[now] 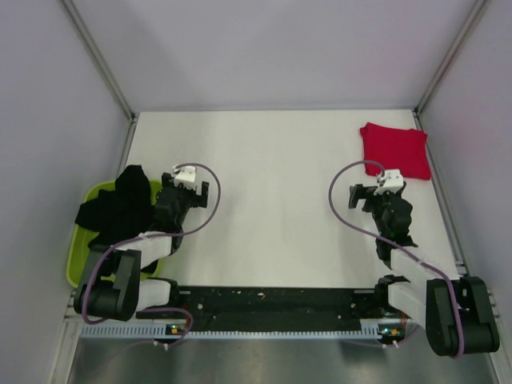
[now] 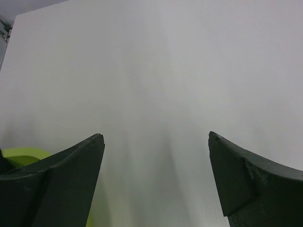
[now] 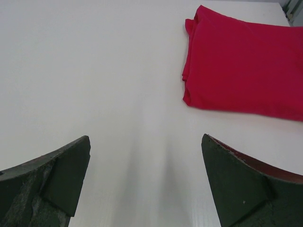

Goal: Fold and stack the t-shirts
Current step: Put the neatly folded tshirt into the corner of the board with the right arm

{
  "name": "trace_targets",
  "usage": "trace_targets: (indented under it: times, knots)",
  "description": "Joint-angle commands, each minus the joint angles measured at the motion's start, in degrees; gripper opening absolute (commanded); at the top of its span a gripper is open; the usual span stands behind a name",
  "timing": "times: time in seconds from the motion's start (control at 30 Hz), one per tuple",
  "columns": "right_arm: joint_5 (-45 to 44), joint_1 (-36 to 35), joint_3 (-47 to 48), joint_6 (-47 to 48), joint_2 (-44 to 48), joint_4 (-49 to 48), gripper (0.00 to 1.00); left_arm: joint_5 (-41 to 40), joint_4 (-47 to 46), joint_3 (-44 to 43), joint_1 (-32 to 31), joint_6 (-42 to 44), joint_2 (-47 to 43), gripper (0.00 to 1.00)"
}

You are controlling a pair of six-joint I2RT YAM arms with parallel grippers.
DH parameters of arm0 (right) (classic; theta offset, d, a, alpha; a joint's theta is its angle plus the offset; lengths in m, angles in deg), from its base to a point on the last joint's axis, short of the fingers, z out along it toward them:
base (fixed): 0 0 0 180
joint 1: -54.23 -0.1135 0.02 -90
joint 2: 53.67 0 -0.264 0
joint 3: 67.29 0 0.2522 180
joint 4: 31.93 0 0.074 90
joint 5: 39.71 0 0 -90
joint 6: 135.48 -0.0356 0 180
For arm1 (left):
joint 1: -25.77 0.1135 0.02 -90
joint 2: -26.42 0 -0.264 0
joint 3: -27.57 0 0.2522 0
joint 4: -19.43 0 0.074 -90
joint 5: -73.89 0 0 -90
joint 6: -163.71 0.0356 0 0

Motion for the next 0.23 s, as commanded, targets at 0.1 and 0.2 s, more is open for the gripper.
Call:
trace_targets:
  times: [0.1,0.2]
  knots:
    - [-0.21,-0.89,-0.88,0.27,0.05,-2.85,0.99,-1.27,-1.69,-1.71,0.30,-1.02,0.26,0.93]
    - [-0.21,-0.98,-0.88,0.27,-0.13,-2.76,0.99,-1.79,-1.60,-1.80,0.30,-1.98,0.26,0.94]
